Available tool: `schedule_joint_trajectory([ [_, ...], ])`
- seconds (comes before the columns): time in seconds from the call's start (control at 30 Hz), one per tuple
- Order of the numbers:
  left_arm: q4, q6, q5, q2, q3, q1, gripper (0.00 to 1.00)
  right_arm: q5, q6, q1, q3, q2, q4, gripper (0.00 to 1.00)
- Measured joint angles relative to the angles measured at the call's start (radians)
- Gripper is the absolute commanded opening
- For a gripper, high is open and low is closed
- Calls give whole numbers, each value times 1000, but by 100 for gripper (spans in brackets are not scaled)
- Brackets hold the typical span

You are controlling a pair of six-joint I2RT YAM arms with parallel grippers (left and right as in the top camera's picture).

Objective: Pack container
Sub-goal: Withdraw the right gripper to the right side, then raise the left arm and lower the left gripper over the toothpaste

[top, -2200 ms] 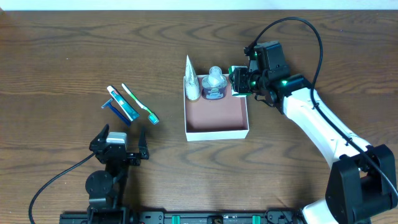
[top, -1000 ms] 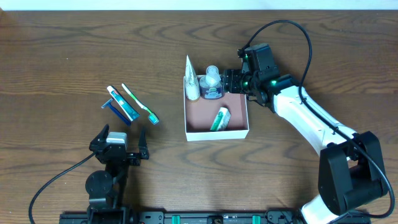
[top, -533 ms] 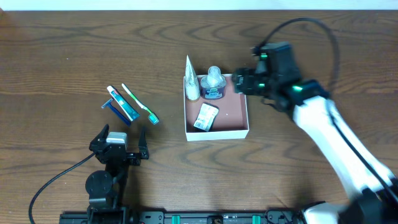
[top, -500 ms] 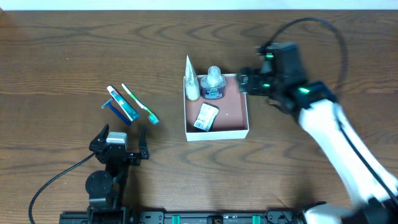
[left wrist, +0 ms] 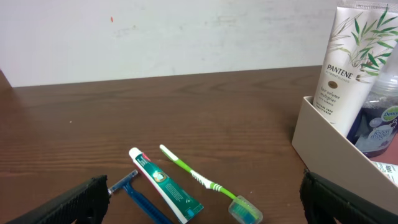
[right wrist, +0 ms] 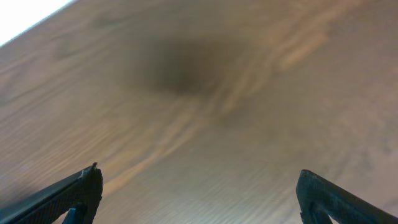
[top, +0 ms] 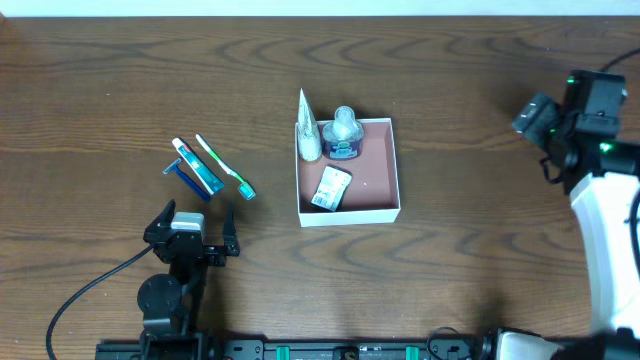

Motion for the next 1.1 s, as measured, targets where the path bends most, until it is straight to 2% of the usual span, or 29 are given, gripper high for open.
schedule_joint_trajectory([
  [0.23, 1, 0, 0, 0, 0, 0, 98, -26, 24, -37, 0, 96, -14, 99],
  [0.47, 9, -10, 12, 0, 0, 0, 98, -40, 28, -37, -1, 121, -13, 99],
  [0.53, -16, -35, 17, 2, 11, 0, 98, -44, 28, -37, -1, 121, -14, 99],
  [0.6, -109, -59, 21, 24, 62, 0, 98, -54, 29, -37, -1, 121, -13, 99],
  [0.73, -372, -86, -25, 199, 311, 0, 98, -64, 31, -37, -1, 121, -14, 99],
  [0.93, -776, -92, -86, 664, 916, 1, 98, -74, 32, -37, -3, 121, -14, 99],
  [1.03, -908, -92, -58, 879, 1157, 1, 98, -74, 33, -37, -5, 121, -14, 99],
  [1.1, -922, -92, -25, 982, 1245, 1, 98, -74, 34, -37, -5, 121, -14, 99],
])
